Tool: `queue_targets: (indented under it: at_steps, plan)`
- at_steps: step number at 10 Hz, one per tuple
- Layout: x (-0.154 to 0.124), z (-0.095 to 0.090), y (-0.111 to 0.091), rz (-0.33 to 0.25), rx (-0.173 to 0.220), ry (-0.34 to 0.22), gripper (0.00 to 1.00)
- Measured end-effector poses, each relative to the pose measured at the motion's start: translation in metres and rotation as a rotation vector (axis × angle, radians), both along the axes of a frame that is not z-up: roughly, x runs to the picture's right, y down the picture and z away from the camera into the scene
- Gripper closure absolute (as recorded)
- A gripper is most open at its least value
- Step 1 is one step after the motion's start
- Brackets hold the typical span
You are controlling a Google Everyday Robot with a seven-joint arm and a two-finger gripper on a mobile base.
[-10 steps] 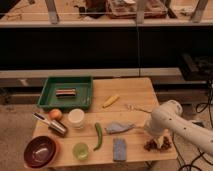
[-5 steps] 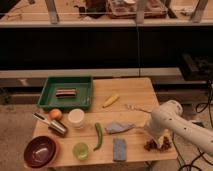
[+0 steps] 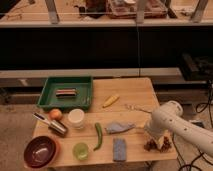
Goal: Place grapes in purple bowl
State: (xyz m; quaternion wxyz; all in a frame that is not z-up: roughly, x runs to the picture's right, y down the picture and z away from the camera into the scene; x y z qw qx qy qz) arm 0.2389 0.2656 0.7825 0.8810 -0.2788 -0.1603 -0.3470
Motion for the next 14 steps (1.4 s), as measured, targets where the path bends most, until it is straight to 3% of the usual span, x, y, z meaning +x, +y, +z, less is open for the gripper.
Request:
queue_targets:
  at_steps: [3, 9, 12, 14]
  plan:
    - [0.001, -0.014, 0.016, 0.002, 0.000, 0.003, 0.20]
    - [-0.001, -0.014, 0.015, 0.001, 0.001, -0.001, 0.20]
    - [0.001, -0.012, 0.016, 0.017, -0.008, 0.009, 0.38]
    - [0.009, 0.000, 0.017, 0.066, -0.037, 0.061, 0.61]
